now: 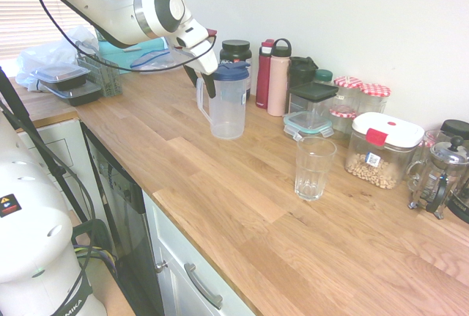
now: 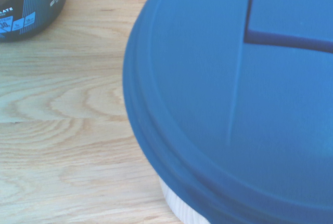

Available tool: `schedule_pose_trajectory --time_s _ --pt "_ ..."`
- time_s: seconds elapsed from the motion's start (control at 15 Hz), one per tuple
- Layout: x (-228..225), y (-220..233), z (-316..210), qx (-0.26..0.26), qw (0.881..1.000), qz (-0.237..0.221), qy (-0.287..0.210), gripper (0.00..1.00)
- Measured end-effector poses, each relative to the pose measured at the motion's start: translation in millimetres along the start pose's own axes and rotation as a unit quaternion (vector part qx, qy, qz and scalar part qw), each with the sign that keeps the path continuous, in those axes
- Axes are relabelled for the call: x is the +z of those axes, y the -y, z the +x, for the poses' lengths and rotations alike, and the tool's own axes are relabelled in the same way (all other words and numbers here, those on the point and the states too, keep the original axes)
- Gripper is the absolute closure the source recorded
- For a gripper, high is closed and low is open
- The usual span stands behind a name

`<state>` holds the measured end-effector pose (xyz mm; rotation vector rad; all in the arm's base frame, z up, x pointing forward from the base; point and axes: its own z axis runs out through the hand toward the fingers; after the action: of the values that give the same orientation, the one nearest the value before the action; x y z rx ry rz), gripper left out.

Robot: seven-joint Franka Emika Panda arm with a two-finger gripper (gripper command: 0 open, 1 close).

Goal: Pour me some water

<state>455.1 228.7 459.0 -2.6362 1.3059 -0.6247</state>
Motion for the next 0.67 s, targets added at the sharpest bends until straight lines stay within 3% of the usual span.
schedule_pose_trajectory --time_s 0.67 --pt "2.0 -1.9 1.9 0.003 1.0 0.0 0.003 1.0"
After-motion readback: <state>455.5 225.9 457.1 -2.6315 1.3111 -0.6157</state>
